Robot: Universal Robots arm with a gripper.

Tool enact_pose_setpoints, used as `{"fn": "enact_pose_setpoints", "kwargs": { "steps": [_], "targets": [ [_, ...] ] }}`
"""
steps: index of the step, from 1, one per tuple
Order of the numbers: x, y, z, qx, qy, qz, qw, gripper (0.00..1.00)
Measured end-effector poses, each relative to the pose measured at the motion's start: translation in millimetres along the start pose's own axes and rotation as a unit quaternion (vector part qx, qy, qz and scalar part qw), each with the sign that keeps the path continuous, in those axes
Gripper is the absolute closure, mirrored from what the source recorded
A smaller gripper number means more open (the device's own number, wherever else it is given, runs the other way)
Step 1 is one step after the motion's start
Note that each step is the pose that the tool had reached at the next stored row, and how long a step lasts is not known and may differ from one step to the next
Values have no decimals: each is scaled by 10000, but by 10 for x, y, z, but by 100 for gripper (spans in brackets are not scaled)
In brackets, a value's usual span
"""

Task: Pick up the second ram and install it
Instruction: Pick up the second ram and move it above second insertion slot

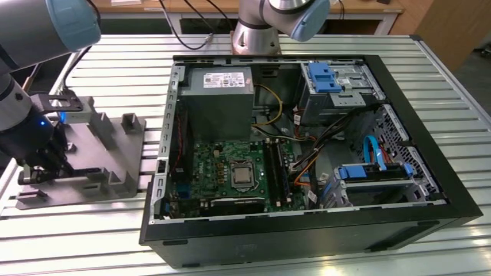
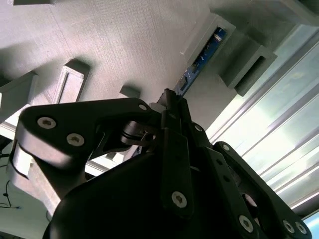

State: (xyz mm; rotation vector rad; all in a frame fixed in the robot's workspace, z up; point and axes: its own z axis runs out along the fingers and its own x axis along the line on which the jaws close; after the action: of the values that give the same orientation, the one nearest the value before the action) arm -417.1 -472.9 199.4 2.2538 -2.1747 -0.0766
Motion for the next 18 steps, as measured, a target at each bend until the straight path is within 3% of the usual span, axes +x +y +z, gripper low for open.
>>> {"fn": "enact_pose_setpoints", "kwargs": {
  "steps": [11, 18],
  "targets": [
    [-4, 5, -124, 0, -3, 0, 10000, 86],
    [-5, 6, -160, 1, -3, 0, 10000, 86]
  ]
}}
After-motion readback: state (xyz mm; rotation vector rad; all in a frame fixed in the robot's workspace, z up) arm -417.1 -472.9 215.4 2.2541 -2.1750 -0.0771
